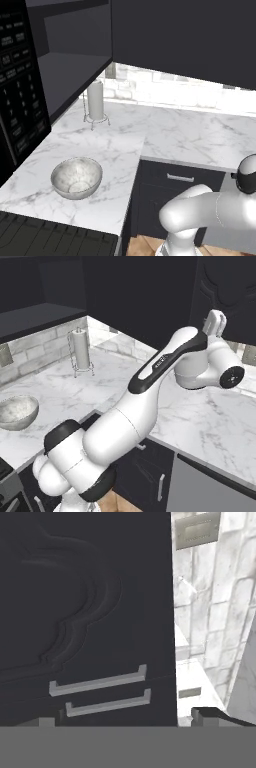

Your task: Open the cabinet and move the ladle to the pot. Then close the cabinet.

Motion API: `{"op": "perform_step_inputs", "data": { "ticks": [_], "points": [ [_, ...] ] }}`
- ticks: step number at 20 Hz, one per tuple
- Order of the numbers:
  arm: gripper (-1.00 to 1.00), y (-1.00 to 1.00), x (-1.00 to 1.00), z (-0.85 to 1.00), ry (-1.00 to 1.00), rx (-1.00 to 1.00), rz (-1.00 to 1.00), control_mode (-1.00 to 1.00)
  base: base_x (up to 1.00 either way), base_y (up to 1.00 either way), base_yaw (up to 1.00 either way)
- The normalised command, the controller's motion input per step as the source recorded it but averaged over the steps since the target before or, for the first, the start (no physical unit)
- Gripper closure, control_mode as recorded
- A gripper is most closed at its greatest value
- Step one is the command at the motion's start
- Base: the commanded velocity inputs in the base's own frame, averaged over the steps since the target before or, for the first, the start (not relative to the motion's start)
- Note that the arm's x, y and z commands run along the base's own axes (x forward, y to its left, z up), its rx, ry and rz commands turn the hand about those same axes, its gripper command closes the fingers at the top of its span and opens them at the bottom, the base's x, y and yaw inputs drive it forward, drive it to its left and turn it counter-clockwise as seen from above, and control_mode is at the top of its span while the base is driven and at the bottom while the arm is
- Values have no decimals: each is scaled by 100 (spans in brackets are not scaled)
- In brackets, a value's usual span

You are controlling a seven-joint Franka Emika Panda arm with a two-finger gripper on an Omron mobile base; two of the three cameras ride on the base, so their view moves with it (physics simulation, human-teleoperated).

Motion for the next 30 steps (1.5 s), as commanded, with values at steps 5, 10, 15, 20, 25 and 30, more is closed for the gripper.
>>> {"op": "perform_step_inputs", "data": {
  "ticks": [5,10,15,20,25,30],
  "points": [
    [-100,0,9,0,-3,0,0,-100,0,0,0],
    [-100,7,-13,0,-8,0,0,-100,0,0,0],
    [-100,73,-42,0,-11,0,0,-100,0,0,0],
    [-100,88,-6,0,-6,0,0,-100,0,0,0],
    [-100,92,0,0,-1,0,0,-100,0,0,0],
    [-100,99,-8,0,-1,2,0,-100,0,0,0]
  ]
}}
